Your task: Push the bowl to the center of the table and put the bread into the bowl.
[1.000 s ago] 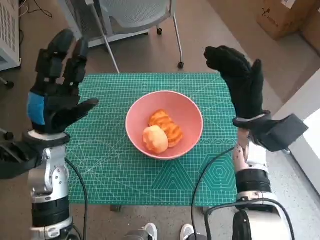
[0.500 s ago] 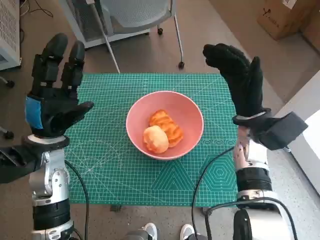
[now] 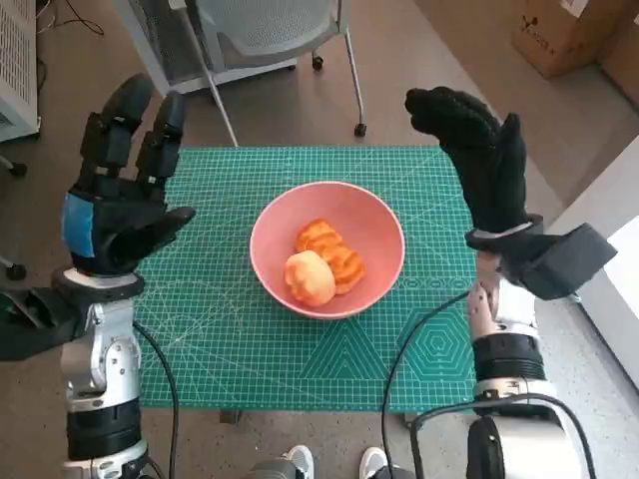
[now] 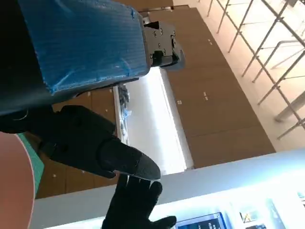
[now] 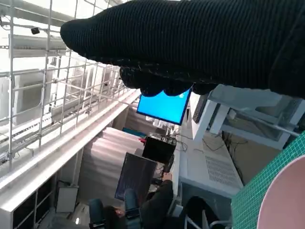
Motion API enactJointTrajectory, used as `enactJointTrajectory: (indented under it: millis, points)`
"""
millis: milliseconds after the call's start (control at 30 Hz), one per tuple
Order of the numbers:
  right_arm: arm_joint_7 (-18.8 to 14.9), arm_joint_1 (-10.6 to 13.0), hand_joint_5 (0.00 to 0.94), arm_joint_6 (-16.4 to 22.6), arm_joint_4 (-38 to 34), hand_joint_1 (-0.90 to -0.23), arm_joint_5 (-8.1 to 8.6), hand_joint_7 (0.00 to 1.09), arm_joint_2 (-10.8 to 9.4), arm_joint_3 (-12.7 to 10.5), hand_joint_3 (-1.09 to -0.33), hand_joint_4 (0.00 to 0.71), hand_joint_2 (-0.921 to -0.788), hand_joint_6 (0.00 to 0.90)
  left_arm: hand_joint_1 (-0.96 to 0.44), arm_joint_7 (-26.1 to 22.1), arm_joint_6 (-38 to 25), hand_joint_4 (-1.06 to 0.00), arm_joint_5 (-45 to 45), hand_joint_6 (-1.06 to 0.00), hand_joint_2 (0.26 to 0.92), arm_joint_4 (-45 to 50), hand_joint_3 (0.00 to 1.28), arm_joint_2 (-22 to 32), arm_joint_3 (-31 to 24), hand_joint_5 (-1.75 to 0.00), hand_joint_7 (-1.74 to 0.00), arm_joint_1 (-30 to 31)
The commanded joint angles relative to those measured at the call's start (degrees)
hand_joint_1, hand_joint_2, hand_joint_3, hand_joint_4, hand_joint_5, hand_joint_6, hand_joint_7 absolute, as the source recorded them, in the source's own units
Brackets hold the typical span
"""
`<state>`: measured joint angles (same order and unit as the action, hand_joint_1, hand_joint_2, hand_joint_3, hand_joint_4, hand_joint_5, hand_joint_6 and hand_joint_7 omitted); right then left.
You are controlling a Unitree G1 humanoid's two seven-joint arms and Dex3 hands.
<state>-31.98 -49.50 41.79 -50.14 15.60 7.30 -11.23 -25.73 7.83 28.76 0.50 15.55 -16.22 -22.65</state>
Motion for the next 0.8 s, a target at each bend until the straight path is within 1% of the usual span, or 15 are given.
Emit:
enactJointTrajectory:
  millis: [33, 500, 800]
  points:
    - [-0.1, -0.3, 0.000, -0.6, -0.2, -0.536, -0.03, 0.00, 0.5, 0.0, -0.652, 0.354, -0.921, 0.512, -0.46, 0.3, -0.1, -0.14, -1.6, 0.00, 0.915, 1.4, 0.01, 0.4, 0.8, -0.02, -0.51, 0.6]
    - [0.0, -0.4, 0.000, -0.4, -0.2, -0.540, -0.01, 0.00, 0.5, -0.1, -0.654, 0.349, -0.921, 0.501, -0.45, 0.0, 0.0, -0.14, -2.4, 0.00, 0.916, 1.0, 0.01, 0.3, 1.5, -0.01, -0.53, 0.3]
    - [0.0, -0.4, 0.000, -0.5, -0.2, -0.540, 0.13, 0.00, 0.4, -0.1, -0.655, 0.349, -0.921, 0.500, -0.42, -0.7, -0.4, -0.13, -1.5, 0.00, 0.915, 0.3, 0.01, 0.2, 1.7, -0.01, -0.51, -0.3]
